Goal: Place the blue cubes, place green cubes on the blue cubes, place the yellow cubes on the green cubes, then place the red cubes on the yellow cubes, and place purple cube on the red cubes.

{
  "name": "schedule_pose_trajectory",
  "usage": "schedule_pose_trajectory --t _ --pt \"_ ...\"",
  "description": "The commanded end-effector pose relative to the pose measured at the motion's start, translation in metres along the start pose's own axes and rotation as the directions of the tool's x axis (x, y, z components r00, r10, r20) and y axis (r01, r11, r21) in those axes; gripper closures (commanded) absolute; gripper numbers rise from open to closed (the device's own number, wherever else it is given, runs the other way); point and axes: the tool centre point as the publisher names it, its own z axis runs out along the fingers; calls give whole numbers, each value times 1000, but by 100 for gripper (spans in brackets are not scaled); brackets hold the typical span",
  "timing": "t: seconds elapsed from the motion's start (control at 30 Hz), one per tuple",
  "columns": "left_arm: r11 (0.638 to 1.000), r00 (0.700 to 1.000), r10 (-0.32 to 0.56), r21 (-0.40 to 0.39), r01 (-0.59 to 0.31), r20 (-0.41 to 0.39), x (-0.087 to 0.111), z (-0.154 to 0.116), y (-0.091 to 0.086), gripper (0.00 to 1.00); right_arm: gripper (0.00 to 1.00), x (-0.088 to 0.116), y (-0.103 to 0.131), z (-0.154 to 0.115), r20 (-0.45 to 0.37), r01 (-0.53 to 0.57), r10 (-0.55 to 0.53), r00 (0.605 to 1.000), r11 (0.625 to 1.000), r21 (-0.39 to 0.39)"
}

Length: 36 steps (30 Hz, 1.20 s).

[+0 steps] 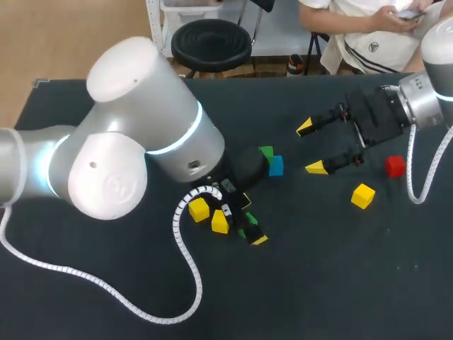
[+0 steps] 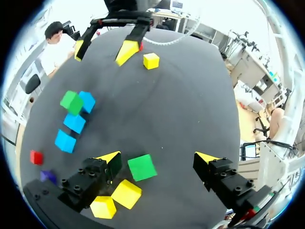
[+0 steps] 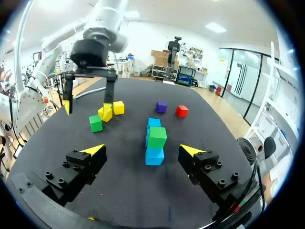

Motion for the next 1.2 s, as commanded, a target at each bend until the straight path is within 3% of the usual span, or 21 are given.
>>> schedule_pose_trajectory --t 0.03,0.27,0.73,0.8,0.9,1.03,1.2 --pt "1000 1000 -3 6 3 -6 4 5 6 0 0 0 1 0 1 1 -1 1000 1000 1" --pt "998 999 -4 -57 1 -54 12 4 8 0 0 0 1 0 1 1 -1 1000 1000 1" --pt "1000 997 7 -30 -9 -79 13 21 7 0 0 0 1 0 1 1 -1 1000 1000 1" --pt "1000 997 9 -26 -12 -80 12 22 7 11 0 0 1 0 1 1 -1 1000 1000 1" --pt "1000 997 17 -20 -19 -81 9 24 6 38 0 0 1 0 1 1 -1 1000 1000 1" --pt "999 997 28 -15 -29 -79 8 25 5 63 0 0 1 0 1 1 -1 1000 1000 1" --pt "999 996 29 -13 -30 -80 11 24 5 81 0 0 1 0 1 1 -1 1000 1000 1"
